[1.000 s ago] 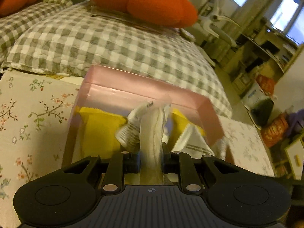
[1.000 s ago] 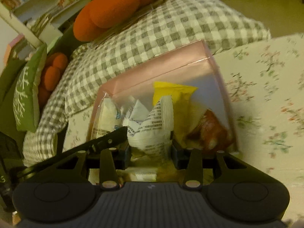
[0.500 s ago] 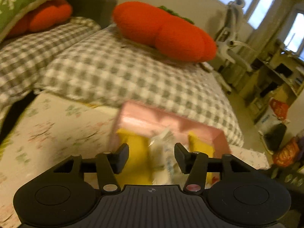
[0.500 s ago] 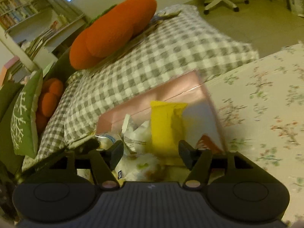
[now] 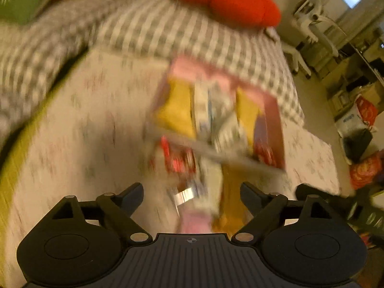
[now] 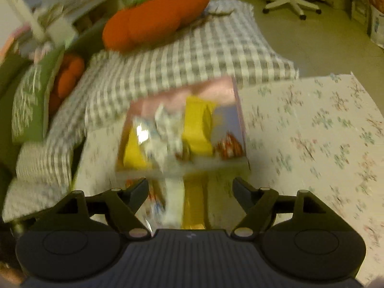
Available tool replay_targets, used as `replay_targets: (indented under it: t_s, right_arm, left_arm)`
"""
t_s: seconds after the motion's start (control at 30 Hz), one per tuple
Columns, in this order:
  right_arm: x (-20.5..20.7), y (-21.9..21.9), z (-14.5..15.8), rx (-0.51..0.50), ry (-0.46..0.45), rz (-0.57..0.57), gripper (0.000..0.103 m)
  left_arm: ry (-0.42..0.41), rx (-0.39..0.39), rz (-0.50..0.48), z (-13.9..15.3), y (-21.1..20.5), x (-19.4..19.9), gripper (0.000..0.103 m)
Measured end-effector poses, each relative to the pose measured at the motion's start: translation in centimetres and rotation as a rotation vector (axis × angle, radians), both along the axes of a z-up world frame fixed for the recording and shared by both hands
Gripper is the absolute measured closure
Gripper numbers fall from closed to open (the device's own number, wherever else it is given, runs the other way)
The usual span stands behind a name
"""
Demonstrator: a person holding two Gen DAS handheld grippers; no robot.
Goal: Organize snacks
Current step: 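Move the right gripper to the yellow biscuit pack while the left approaches the pink stick packet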
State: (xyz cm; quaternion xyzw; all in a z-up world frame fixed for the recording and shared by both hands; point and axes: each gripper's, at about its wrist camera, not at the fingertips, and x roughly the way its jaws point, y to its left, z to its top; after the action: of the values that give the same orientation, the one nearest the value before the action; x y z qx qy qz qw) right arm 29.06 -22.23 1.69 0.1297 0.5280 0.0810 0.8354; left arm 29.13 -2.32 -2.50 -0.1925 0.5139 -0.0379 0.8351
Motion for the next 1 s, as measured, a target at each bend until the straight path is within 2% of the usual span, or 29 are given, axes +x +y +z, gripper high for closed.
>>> replay_targets:
  t_s: [0.07, 0.23, 0.37, 0.43, 0.67, 0.8, 1.0]
  right_arm:
    - [-1.0, 0.1, -0.6, -0.034, 0.018, 0.034, 0.027]
    - [-2.1, -0.7, -2.5, -0.051, 0.07, 0.006, 0.029]
    - [-2.3, -1.4, -2.9, -0.186, 0.018, 0.002, 0.031]
    - [-2.1, -1.8, -3.7, -0.225, 0.028, -0.004, 0.031]
    - [-2.4, -2.9, -5.8, -0.268, 0.132, -0.02, 0.027]
    - [-2.6, -3.3, -6.6, -0.261, 0.176, -0.028, 0.017]
    - [-2.7, -3.9, -8.5, -0.231, 0.255, -0.048, 0.015]
  left_arm:
    - [0.035, -0.018, -0.006, -1.0, -0.4, -1.4, 0.014]
    - [0.083, 0.088, -0.083, -3.6, -2.3, -3.4, 0.014]
    - [0.096, 0.125, -0.114, -4.9, -2.7, -3.6, 0.014]
    - [0.086, 0.143, -0.125, -5.0, -2.9, -3.4, 0.014]
    - [0.098, 0.197, -0.162, -6.3, -4.3, -3.0, 0.014]
    - [0.098, 0.223, -0.19, -6.8, -4.7, -3.0, 0.014]
    - [0.121, 0.251, -0.215, -7.8, -4.3, -2.8, 0.014]
